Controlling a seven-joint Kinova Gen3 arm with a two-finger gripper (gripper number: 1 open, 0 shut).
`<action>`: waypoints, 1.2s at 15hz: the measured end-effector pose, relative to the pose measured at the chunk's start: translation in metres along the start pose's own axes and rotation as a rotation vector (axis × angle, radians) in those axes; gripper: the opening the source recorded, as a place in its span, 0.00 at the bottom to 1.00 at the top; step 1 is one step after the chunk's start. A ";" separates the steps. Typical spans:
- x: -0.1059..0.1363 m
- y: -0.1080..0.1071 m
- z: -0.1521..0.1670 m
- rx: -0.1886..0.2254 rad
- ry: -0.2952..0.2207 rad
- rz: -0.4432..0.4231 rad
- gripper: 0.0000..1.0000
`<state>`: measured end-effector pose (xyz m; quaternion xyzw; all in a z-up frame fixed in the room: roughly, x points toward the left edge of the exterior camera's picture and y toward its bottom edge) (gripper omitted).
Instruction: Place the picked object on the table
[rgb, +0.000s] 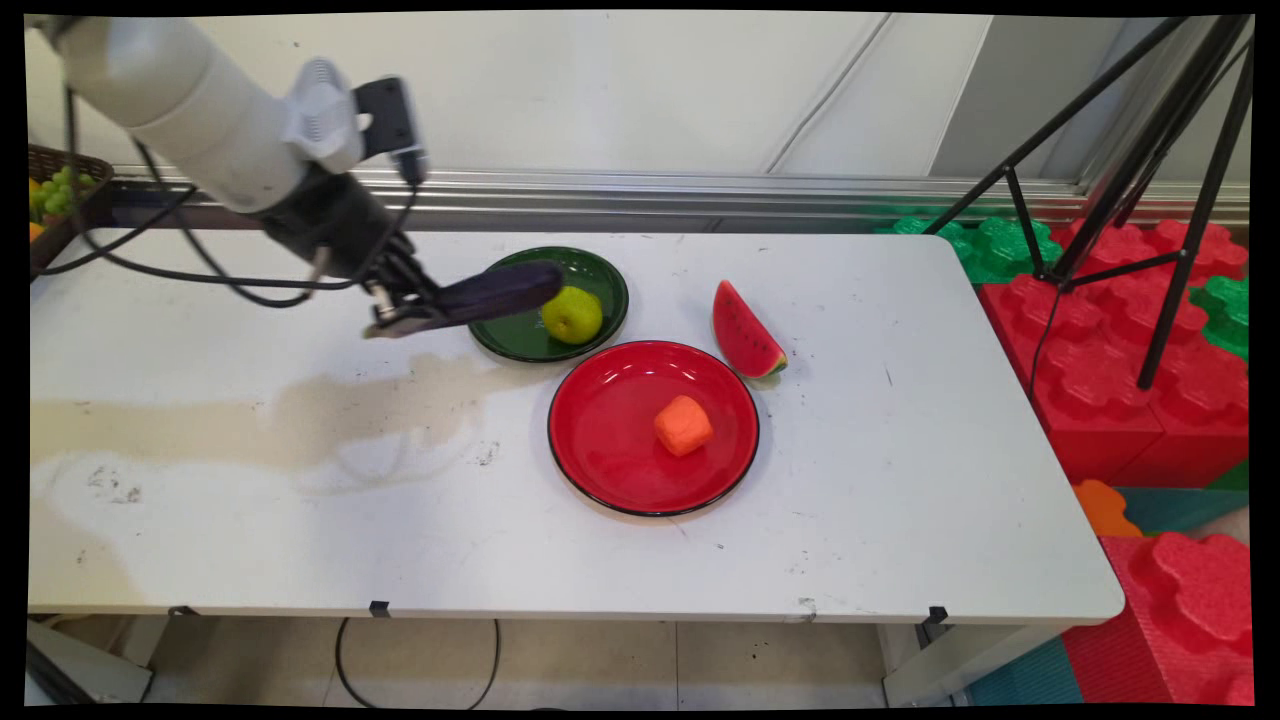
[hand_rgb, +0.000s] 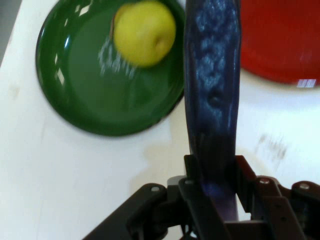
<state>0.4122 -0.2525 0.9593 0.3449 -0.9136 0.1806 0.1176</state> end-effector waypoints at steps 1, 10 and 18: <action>-0.007 -0.003 -0.002 0.007 -0.018 0.010 0.00; -0.040 -0.014 0.030 0.009 -0.143 0.114 0.00; -0.044 -0.022 0.089 -0.029 -0.171 0.175 0.00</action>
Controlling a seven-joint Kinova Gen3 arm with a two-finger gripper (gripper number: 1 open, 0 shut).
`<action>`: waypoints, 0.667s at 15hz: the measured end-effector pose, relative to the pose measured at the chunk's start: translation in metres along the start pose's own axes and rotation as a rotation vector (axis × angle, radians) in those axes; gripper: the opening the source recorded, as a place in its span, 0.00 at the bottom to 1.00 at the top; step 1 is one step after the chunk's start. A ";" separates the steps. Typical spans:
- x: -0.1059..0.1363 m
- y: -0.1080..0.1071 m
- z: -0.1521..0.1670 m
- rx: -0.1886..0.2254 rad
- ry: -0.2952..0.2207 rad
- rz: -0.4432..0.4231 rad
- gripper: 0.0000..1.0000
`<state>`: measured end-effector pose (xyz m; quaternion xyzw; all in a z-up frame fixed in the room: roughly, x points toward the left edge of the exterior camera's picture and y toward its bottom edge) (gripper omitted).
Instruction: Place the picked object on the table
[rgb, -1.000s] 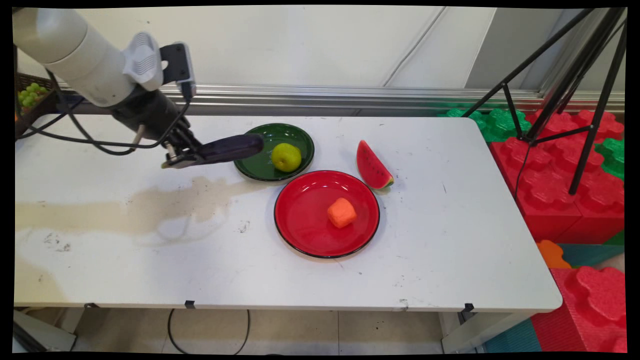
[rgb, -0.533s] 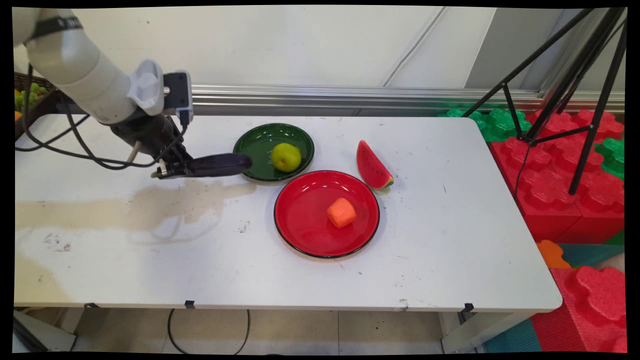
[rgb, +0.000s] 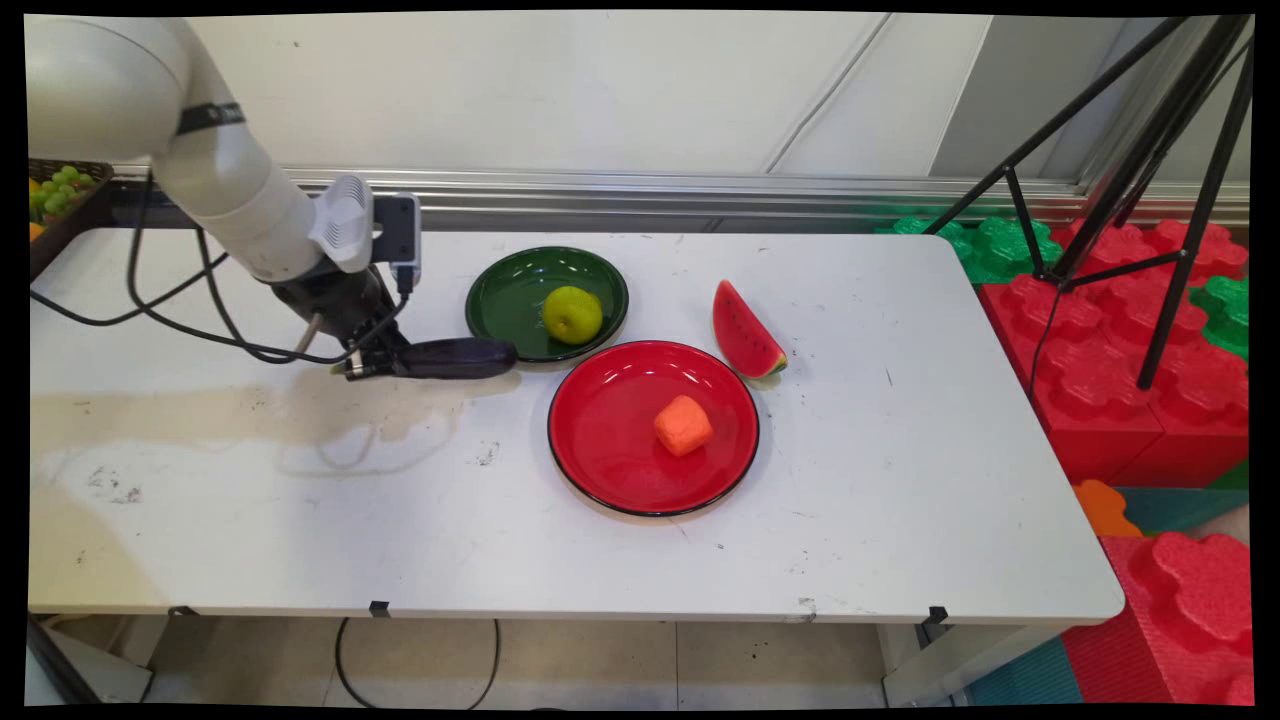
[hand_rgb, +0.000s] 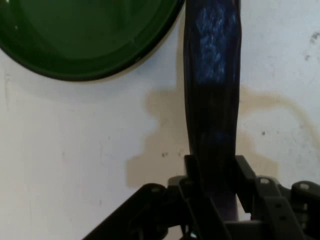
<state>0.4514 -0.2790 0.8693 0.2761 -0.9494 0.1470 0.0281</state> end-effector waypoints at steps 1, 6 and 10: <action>0.001 -0.001 0.006 -0.005 0.002 0.003 0.00; 0.003 -0.006 0.026 -0.027 0.017 0.007 0.00; 0.002 -0.009 0.031 -0.031 0.032 0.009 1.00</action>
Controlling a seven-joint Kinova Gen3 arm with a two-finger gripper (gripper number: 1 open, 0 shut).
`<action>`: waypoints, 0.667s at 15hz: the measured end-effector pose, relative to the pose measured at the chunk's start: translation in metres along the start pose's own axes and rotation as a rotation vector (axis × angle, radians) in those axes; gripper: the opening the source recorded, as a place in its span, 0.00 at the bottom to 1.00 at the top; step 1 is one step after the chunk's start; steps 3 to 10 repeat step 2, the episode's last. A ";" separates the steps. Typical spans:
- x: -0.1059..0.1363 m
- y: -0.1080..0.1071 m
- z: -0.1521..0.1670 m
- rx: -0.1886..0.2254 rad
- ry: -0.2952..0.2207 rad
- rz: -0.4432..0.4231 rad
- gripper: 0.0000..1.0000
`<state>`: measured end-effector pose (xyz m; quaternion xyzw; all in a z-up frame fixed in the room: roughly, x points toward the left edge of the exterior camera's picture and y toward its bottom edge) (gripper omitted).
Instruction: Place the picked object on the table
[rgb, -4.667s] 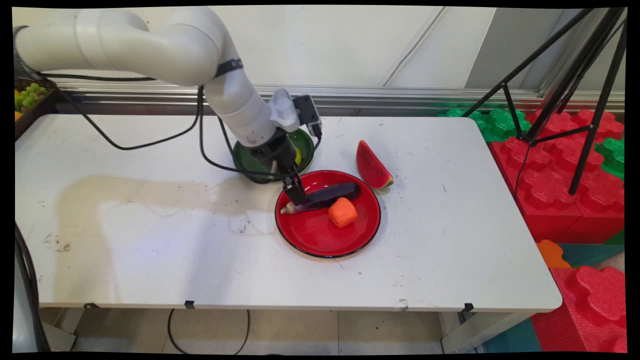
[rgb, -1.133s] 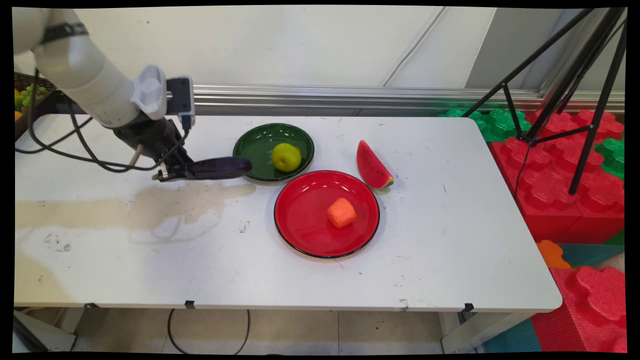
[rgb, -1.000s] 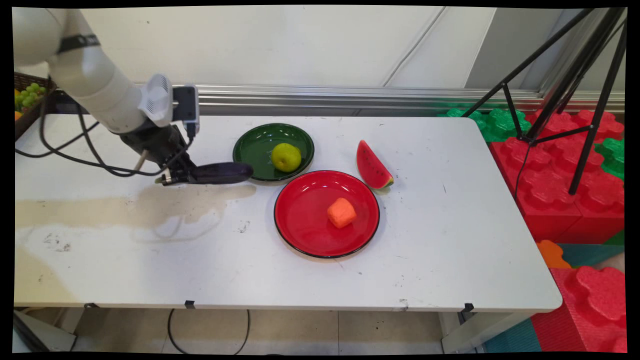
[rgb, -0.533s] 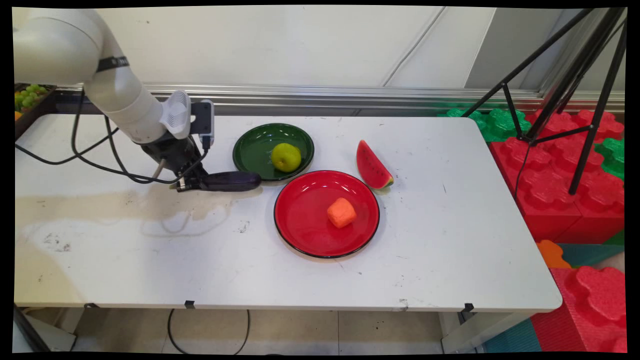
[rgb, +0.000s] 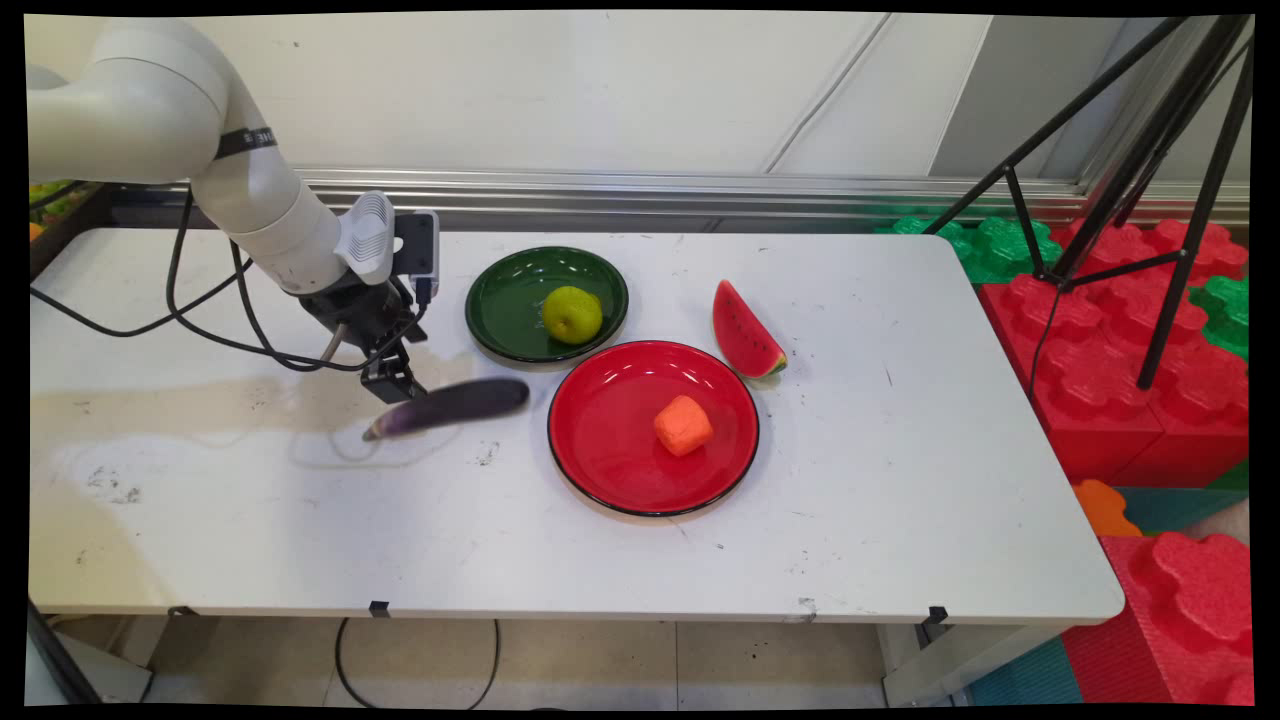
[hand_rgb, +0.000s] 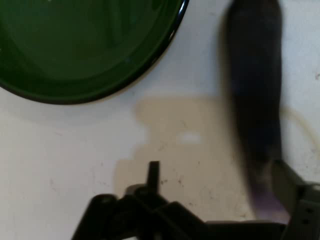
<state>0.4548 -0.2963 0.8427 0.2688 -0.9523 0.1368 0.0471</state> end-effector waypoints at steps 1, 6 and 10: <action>0.000 -0.001 0.000 0.002 0.003 0.001 1.00; -0.001 -0.001 -0.002 0.004 0.006 0.002 1.00; -0.001 -0.001 -0.002 0.004 0.006 0.002 1.00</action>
